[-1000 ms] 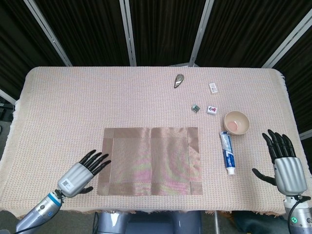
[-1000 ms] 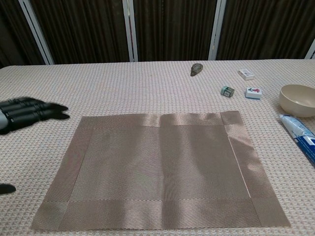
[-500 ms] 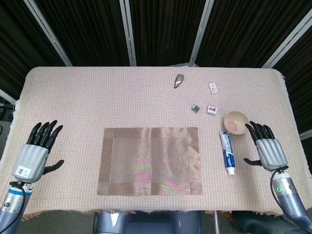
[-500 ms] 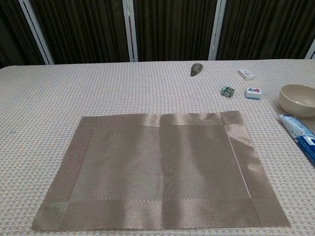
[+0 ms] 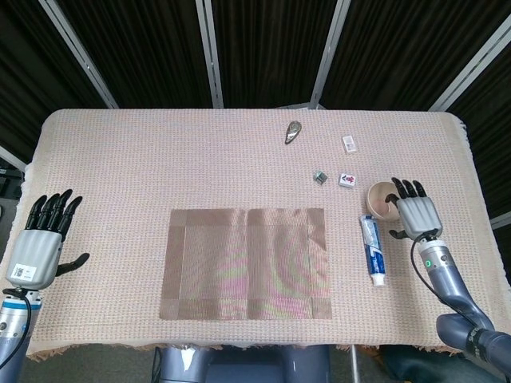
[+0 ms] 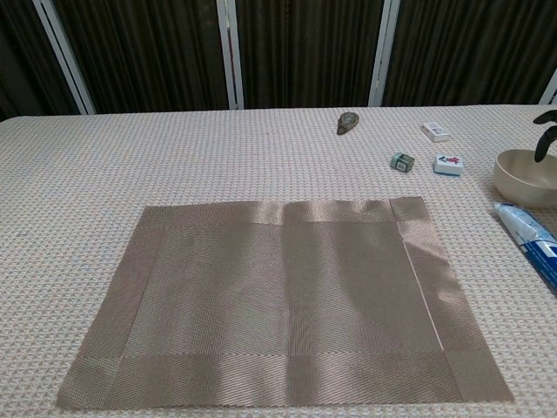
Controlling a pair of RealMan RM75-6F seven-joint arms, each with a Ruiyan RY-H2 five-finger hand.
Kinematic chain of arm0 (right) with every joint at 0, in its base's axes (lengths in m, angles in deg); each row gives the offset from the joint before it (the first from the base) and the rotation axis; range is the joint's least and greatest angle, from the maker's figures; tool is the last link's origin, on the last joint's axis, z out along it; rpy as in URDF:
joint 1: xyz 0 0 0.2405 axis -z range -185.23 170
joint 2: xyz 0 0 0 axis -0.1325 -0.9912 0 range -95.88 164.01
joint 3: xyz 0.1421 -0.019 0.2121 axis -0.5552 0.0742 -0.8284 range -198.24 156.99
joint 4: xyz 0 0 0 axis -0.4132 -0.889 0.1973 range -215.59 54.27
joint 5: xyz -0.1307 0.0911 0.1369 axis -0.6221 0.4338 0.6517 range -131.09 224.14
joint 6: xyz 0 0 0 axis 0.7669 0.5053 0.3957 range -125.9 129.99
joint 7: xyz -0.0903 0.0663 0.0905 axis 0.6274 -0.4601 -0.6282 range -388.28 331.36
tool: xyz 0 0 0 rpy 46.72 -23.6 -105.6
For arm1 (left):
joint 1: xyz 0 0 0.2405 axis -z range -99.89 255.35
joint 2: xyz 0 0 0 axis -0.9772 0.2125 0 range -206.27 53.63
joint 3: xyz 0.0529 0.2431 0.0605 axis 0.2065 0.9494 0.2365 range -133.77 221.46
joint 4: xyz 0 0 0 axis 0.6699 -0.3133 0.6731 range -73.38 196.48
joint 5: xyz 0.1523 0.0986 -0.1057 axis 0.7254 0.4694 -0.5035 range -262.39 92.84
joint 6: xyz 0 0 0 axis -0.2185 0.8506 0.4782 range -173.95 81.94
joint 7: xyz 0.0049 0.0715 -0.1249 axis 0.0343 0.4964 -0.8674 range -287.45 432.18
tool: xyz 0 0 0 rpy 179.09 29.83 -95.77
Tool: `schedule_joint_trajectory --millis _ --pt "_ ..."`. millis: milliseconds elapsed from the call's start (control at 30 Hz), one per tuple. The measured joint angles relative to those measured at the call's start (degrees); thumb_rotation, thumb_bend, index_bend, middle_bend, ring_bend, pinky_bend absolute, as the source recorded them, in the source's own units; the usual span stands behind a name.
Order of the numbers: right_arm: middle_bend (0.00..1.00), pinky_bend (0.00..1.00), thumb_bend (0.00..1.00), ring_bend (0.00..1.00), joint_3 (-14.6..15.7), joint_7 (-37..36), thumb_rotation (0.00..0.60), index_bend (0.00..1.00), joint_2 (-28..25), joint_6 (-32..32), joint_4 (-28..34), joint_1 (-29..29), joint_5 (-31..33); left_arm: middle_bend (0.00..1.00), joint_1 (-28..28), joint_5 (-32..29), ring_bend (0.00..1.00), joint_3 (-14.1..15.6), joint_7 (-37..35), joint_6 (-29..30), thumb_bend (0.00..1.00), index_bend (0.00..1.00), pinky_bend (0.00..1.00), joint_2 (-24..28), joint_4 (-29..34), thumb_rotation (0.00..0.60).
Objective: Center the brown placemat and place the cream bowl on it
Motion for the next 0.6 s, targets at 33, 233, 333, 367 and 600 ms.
schedule_joint_trajectory --millis 33,233,333,367,600 --pt "0.0 0.0 0.12 0.0 0.08 -0.06 0.6 0.33 0.68 -0.38 -1.07 -0.32 0.02 0.0 0.0 -0.19 0.0 -0.14 -0.07 -0.19 0.0 0.0 0.0 -0.03 -0.17 0.6" --pt "0.0 0.0 0.19 0.0 0.86 -1.52 0.6 0.4 4.3 -2.04 -7.09 -1.76 -0.41 0.0 -0.04 -0.79 0.0 -0.8 -0.42 -1.33 0.0 0.0 0.0 -0.38 -0.86 0.6" --pt "0.0 0.0 0.22 0.0 1.42 -2.42 0.6 0.48 5.75 -2.39 -9.32 -2.13 -0.92 0.0 -0.12 -0.85 0.0 -0.95 -0.5 -1.83 0.0 0.0 0.0 -0.59 -1.11 0.6" --pt "0.0 0.0 0.24 0.0 1.62 -2.77 0.6 0.46 6.19 -2.47 -10.0 -2.23 -1.12 0.0 -0.16 -0.86 0.0 -1.06 -0.49 -1.95 0.0 0.0 0.0 -0.66 -1.22 0.6" --pt "0.0 0.0 0.34 0.0 2.71 -5.48 0.6 0.65 8.44 -2.55 -13.61 -2.6 -2.44 0.0 -0.42 -0.74 0.0 -1.46 -0.4 -2.44 0.0 0.0 0.0 -0.9 -1.34 0.6"
